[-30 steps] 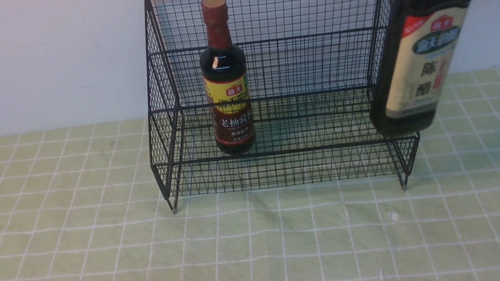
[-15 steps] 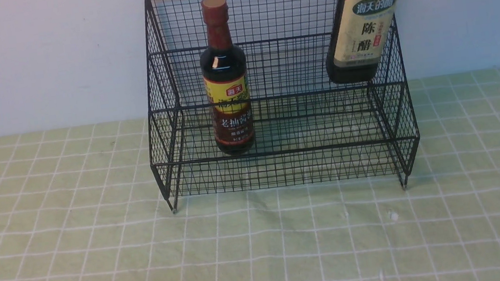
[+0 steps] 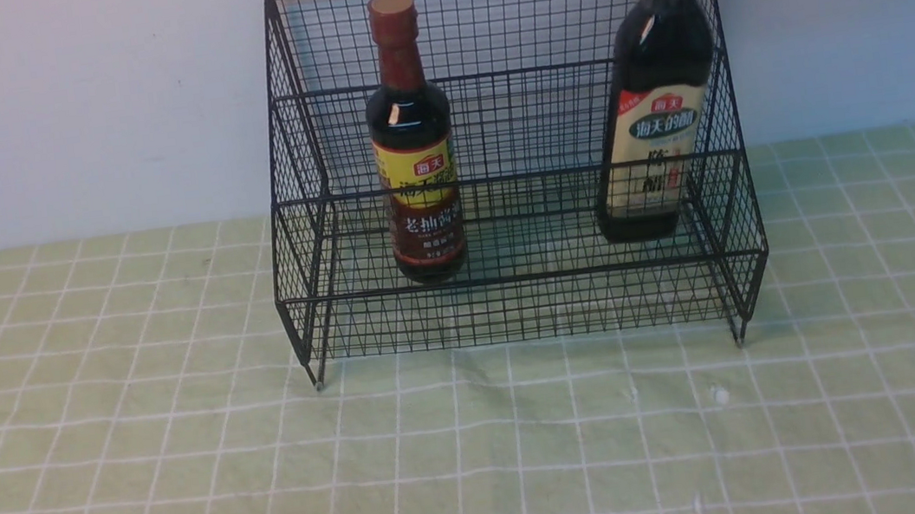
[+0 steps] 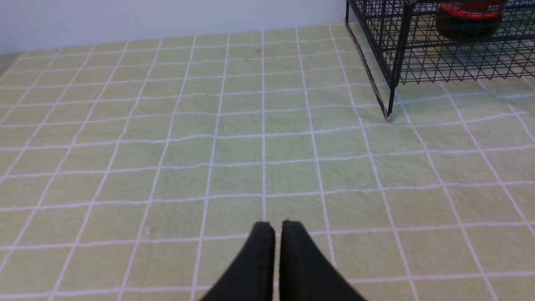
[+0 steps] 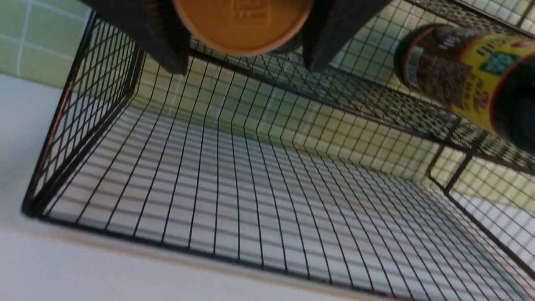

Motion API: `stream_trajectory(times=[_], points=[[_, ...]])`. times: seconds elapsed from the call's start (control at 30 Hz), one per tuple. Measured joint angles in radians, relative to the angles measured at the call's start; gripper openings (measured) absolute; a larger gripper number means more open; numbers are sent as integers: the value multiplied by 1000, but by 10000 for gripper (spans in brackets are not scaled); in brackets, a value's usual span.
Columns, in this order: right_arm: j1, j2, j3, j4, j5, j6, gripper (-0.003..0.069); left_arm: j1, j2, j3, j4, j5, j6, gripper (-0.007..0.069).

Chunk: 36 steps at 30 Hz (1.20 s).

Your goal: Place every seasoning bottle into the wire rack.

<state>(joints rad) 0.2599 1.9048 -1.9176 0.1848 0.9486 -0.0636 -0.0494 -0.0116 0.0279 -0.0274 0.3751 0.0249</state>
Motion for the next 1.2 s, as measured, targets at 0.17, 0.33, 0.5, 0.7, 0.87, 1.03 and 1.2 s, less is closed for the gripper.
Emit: stream_trajectory(times=[0.17, 0.33, 0.5, 0.7, 0.87, 1.03, 1.2], points=[[0, 13, -11, 14, 9, 0, 324, 0, 0, 0, 0, 1, 0, 4], [0, 13, -11, 30, 17, 2, 349, 0, 0, 0, 0, 1, 0, 4], [2, -23, -11, 44, 34, 4, 437, 0, 0, 0, 0, 1, 0, 4], [2, -170, -11, 32, 52, 4, 468, 0, 0, 0, 0, 1, 0, 4], [2, -369, -11, 10, 120, 4, 447, 0, 0, 0, 0, 1, 0, 4], [2, -609, -15, -67, 236, 18, 307, 0, 0, 0, 0, 1, 0, 4], [2, -861, 51, -162, 299, 152, 118, 0, 0, 0, 0, 1, 0, 4]])
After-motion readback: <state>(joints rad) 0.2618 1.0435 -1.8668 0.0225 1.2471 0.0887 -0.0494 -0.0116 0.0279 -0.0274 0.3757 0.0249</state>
